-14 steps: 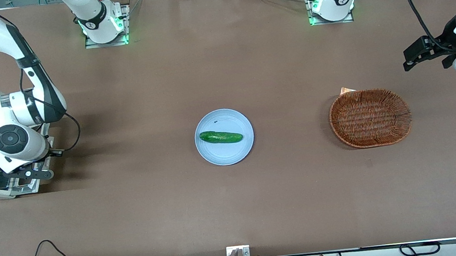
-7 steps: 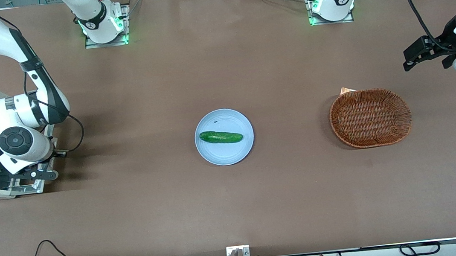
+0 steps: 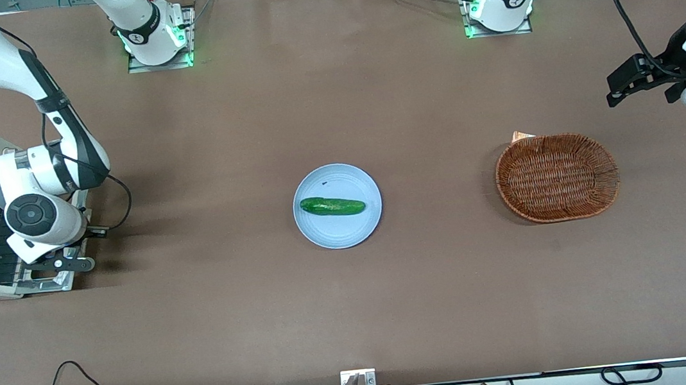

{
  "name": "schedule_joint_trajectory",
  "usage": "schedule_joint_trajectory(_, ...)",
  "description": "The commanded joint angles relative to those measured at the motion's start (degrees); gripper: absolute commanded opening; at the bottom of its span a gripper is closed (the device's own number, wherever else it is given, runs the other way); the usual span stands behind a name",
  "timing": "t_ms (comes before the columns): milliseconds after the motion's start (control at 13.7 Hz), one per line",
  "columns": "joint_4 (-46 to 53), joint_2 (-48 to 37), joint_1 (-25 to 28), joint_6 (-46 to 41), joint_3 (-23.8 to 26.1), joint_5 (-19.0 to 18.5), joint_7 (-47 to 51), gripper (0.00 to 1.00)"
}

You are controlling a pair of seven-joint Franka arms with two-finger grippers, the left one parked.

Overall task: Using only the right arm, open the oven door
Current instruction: 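Push the door further down with the right gripper until fully open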

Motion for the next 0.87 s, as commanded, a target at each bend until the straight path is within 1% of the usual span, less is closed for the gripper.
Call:
schedule_joint_trajectory(0, -0.15, 0.9, -1.29, -1.93, -1.76, -1.87, 0.21, 0.0)
schedule_joint_trajectory(801, -0.15, 3.45, -1.29, 0.09, -1.85, -1.96, 0.82, 0.0)
